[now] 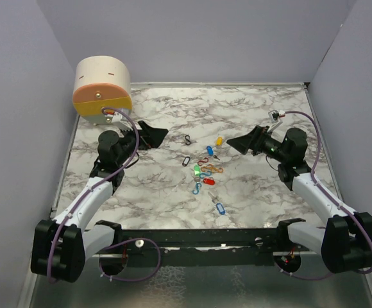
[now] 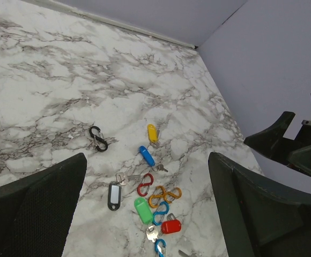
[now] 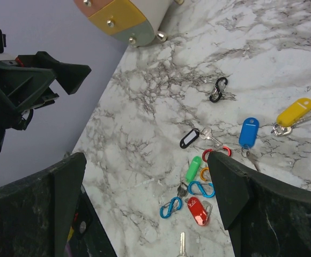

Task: Put the keys on the keyring

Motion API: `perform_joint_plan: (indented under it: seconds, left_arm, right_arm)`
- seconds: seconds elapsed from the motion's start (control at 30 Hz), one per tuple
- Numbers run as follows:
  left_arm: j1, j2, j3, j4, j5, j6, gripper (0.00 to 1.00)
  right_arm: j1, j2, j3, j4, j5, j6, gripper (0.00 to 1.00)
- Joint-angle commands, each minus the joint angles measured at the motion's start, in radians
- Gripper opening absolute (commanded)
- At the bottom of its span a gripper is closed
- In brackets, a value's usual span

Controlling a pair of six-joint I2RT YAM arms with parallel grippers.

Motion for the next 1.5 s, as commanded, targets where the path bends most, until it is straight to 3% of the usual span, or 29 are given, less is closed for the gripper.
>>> perform_joint_plan:
  seconds: [0.0,1.27,1.47]
  left_arm:
    - [0.002,-0.018,-0.006,0.02,-0.001,0.012,0.99]
    - [0.002,-0.046,-0.002,0.052,0.064,-0.018,0.99]
    - [0.002,-0.02,-0.004,0.052,0.049,-0.006,0.99]
  right_arm:
    - [0.003,-0.005,0.007,0.053,-0.035,0.024,1.0]
    - [0.003,-0.074,0.019,-0.032,0.011,-0.051,1.0]
    - [0.003,-0.079,0.028,-0.087,0.083,-0.116,1.0]
